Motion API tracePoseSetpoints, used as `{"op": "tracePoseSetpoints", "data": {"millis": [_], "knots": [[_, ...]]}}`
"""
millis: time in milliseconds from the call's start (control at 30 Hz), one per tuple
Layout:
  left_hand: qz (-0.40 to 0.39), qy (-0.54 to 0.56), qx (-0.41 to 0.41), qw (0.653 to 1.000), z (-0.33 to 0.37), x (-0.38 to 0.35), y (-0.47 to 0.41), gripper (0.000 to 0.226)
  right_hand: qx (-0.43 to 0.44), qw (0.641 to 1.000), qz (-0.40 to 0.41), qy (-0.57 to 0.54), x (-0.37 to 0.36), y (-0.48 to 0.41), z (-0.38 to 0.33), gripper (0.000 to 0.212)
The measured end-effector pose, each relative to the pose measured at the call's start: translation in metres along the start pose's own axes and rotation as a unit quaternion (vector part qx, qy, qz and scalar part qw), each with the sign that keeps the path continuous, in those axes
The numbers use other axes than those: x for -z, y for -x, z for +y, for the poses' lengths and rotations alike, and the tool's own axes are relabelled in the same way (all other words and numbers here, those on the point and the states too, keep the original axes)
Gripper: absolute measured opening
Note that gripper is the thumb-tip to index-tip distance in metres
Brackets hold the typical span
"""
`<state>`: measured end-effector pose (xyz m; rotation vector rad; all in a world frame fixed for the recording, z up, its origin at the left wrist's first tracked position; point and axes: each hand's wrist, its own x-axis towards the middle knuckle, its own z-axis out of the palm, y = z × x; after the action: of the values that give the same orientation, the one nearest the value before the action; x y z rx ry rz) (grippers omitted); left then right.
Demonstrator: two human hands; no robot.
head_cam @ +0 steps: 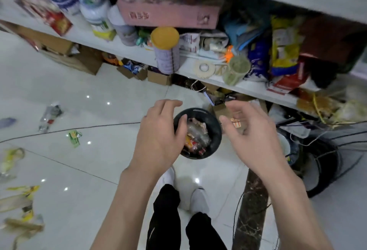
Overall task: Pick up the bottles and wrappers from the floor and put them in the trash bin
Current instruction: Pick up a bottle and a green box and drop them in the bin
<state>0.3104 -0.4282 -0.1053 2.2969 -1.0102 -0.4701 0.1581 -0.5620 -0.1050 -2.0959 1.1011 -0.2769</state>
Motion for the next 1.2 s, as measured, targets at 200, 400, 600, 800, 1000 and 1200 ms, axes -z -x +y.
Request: {"op": "tracePoseSetpoints", "data": {"millis": [200, 400, 600, 800, 1000, 1200], "knots": [[0.027, -0.009, -0.001, 1.0, 0.086, 0.107, 0.064, 0.034, 0.073, 0.997, -0.03, -0.005, 0.093, 0.056, -0.09, 0.031], [0.057, -0.037, -0.01, 0.998, 0.13, 0.171, 0.139, 0.036, 0.139, 0.99, -0.023, -0.018, 0.151, 0.118, -0.149, 0.033], [0.089, -0.021, 0.048, 0.995, 0.12, 0.193, 0.199, 0.037, 0.174, 0.982, -0.07, -0.01, 0.143, 0.159, -0.166, 0.03], [0.142, 0.0, 0.128, 0.982, 0.079, 0.216, 0.246, 0.037, 0.226, 0.962, -0.153, 0.003, 0.102, 0.171, -0.198, 0.033], [0.191, 0.005, 0.219, 0.957, 0.01, 0.252, 0.293, 0.037, 0.297, 0.925, -0.233, 0.03, 0.032, 0.177, -0.263, 0.034], [0.231, 0.018, 0.318, 0.919, -0.079, 0.302, 0.351, 0.039, 0.347, 0.889, -0.291, 0.067, -0.057, 0.195, -0.346, 0.034]]}}
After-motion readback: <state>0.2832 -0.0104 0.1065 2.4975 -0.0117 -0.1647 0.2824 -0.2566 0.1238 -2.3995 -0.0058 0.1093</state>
